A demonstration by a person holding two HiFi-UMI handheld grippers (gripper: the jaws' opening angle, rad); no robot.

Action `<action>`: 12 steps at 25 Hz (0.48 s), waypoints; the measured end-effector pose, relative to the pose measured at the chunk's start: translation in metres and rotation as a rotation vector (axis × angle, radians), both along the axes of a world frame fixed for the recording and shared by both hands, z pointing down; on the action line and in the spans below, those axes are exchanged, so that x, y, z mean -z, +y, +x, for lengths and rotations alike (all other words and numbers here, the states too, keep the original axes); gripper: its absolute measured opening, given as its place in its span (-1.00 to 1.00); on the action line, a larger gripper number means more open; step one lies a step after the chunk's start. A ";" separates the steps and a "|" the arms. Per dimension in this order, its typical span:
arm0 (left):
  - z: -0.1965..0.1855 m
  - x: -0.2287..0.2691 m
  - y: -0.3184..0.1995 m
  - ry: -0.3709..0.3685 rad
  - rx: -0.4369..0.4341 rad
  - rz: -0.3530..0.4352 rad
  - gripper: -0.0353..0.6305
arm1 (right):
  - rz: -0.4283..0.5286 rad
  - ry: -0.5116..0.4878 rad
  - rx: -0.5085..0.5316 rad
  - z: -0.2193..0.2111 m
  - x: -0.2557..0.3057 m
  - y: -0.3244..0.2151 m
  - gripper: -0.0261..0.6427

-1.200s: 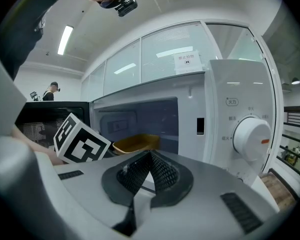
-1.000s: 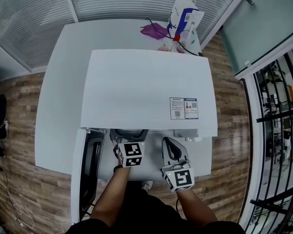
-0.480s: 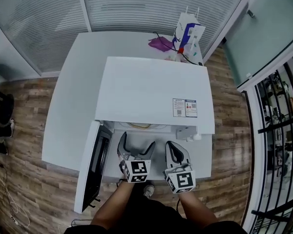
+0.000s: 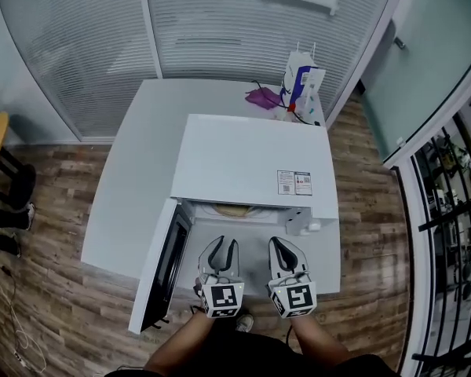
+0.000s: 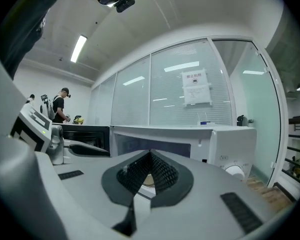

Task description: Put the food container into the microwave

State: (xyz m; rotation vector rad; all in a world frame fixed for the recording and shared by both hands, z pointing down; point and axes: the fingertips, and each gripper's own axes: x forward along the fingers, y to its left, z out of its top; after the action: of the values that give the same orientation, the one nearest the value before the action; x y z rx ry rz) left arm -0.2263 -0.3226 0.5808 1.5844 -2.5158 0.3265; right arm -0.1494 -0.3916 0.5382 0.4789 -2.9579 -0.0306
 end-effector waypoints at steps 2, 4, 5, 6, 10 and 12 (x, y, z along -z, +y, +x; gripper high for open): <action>0.002 0.012 0.005 0.003 -0.011 0.021 -0.77 | 0.005 -0.013 0.001 0.000 0.006 0.003 -0.93; 0.006 0.019 0.008 0.015 -0.038 0.028 -0.88 | 0.011 -0.025 0.001 0.000 0.011 0.006 -0.93; 0.008 0.021 0.009 0.024 -0.050 0.029 -0.88 | 0.014 -0.031 0.002 0.000 0.014 0.007 -0.93; 0.010 0.023 0.011 0.034 -0.059 0.032 -0.88 | 0.018 -0.037 0.003 0.001 0.016 0.009 -0.93; 0.016 0.030 0.019 0.073 -0.077 0.045 -0.88 | 0.034 -0.061 0.001 0.003 0.027 0.014 -0.93; 0.017 0.033 0.023 0.083 -0.079 0.052 -0.88 | 0.042 -0.069 -0.003 0.005 0.032 0.015 -0.93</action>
State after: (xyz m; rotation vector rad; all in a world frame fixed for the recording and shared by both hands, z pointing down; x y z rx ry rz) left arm -0.2089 -0.2999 0.5477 1.6827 -2.4234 0.2020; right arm -0.1441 -0.3761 0.5060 0.4996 -3.0293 -0.0780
